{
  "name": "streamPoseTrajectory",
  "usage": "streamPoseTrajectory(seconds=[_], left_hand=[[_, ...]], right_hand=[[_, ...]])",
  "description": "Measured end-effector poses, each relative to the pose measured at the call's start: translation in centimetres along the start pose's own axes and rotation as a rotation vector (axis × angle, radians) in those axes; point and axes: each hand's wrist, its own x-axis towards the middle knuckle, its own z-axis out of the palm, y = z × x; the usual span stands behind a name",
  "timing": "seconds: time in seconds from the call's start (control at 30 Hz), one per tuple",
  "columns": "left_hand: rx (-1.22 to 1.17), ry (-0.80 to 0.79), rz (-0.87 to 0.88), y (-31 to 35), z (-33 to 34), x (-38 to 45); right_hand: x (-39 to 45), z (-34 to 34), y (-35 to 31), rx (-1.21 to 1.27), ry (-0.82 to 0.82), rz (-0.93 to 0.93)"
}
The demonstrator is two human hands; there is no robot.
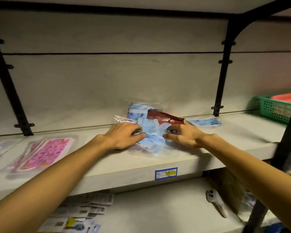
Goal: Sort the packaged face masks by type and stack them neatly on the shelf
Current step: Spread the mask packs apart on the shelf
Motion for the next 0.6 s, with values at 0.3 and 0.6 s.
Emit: streamPoseTrajectory(seconds=[0.3,0.6], left_hand=[[-0.041,0.141,-0.249,-0.5,0.3,-0.4],[-0.115,0.257,-0.400,0.1,0.4,-1.7]], right_hand=[[1.5,1.7,1.9,0.039,0.015,-0.069],[2.4,1.9,2.6,0.217,0.180,-0.138]])
